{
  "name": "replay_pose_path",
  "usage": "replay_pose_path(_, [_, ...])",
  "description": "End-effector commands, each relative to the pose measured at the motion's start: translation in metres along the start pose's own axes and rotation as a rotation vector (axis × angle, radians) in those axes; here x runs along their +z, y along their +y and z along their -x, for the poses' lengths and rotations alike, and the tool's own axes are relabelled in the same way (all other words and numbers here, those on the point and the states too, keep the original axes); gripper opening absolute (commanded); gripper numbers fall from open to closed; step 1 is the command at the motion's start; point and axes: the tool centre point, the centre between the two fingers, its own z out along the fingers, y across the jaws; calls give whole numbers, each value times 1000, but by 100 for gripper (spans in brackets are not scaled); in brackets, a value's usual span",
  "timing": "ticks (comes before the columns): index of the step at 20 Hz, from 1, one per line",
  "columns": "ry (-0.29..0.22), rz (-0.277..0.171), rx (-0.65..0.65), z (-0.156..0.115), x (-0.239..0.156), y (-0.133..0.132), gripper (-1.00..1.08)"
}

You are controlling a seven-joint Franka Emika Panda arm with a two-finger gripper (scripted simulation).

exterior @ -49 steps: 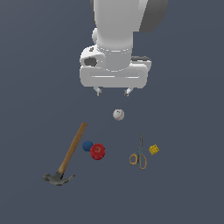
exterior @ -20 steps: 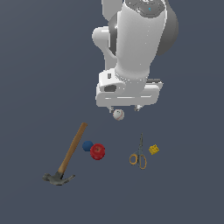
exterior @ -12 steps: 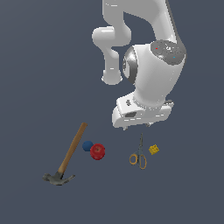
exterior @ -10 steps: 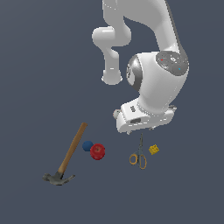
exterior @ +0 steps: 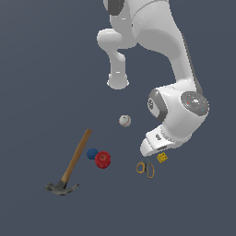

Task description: Pick up a designated object from a clutter of objects.

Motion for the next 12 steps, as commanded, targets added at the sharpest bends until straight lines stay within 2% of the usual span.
replay_pose_path(1, [3,-5,-19,-5,15,-12,100])
replay_pose_path(7, [5,-12,-45,-10,38,-29,100])
replay_pose_path(12, [4,-13,-49,-10,42,-31,100])
